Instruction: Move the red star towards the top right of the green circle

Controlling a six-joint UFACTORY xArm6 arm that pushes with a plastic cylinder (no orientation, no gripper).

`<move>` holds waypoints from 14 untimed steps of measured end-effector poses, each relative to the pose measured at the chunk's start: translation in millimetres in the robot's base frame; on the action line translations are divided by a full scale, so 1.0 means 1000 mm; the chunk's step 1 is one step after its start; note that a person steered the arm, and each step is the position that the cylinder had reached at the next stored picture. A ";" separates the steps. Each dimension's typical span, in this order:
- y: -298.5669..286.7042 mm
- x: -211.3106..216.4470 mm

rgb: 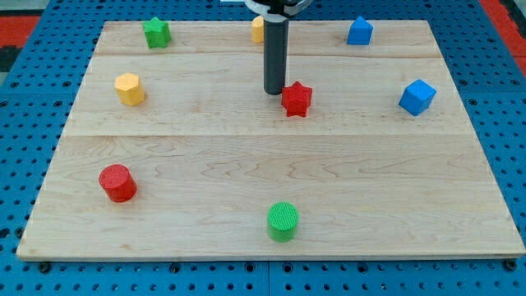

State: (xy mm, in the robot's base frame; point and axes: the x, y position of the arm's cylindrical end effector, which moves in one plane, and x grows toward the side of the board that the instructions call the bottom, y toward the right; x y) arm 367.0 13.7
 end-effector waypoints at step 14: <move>0.192 0.146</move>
State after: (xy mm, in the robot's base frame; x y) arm 513.3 206.1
